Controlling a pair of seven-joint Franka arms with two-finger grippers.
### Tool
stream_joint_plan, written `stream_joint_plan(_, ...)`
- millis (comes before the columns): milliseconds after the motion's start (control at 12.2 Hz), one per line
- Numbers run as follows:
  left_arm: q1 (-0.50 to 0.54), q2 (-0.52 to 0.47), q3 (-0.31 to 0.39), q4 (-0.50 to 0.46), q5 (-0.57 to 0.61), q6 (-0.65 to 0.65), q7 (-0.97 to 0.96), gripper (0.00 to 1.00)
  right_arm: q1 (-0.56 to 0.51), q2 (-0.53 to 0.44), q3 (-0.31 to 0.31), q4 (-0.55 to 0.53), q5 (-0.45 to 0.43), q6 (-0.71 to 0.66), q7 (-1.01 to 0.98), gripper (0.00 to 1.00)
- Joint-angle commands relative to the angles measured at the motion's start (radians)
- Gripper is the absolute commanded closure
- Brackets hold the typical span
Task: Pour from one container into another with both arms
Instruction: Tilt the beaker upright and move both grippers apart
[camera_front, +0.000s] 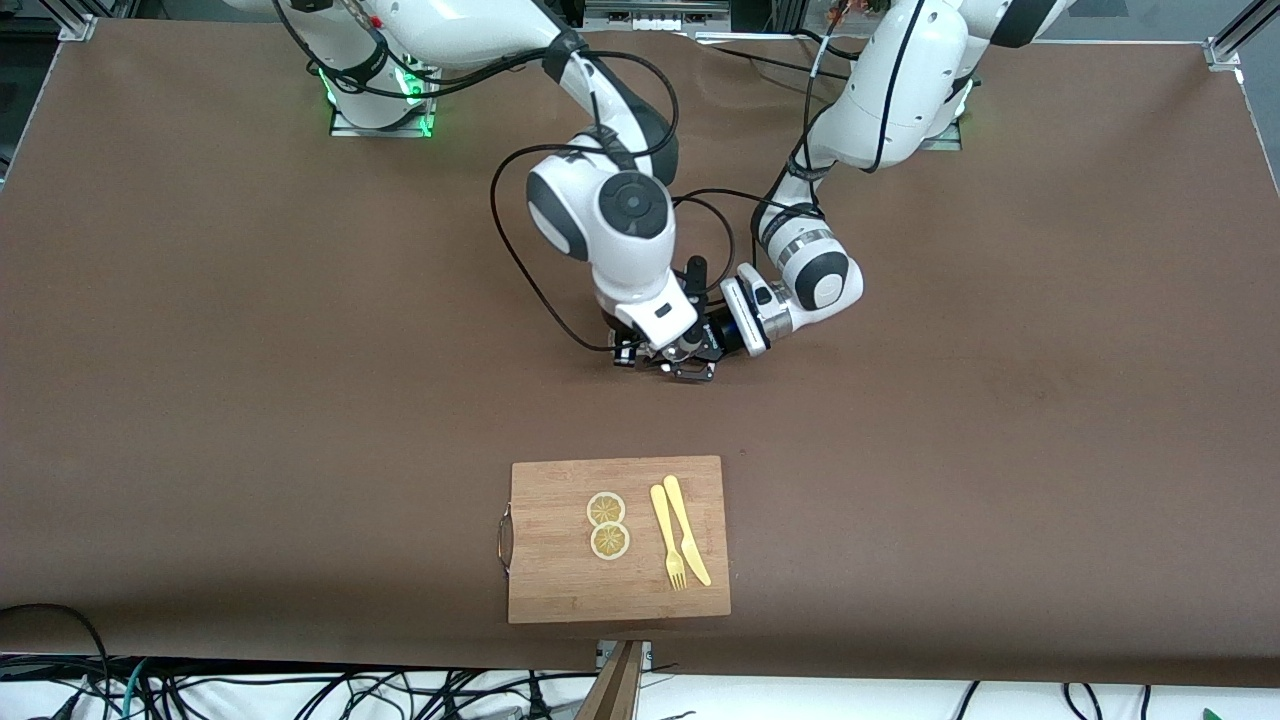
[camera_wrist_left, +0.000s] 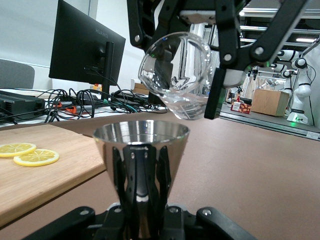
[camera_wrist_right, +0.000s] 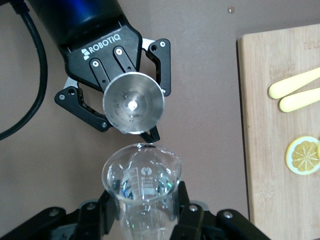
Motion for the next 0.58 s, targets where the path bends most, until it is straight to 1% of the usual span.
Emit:
stream_joint_plan(0,-0.013,-0.004,0.012,0.006,-0.057,0.017,0.054,1.0,-0.015,-0.009,-0.028,-0.008,0.13,0.011,-0.065,0.72)
stream_joint_plan(164,-0.012,-0.007,0.022,0.004,-0.055,0.017,0.054,1.0,-0.049,-0.013,-0.047,-0.009,0.253,0.011,-0.116,0.72)
stream_joint_plan(329,-0.01,-0.007,0.032,0.004,-0.055,0.015,0.053,1.0,-0.12,-0.024,-0.047,-0.018,0.388,0.011,-0.189,0.72)
stream_joint_plan(493,-0.007,-0.011,0.055,0.004,-0.049,0.015,0.051,1.0,-0.193,-0.065,-0.045,-0.075,0.533,0.018,-0.272,0.72)
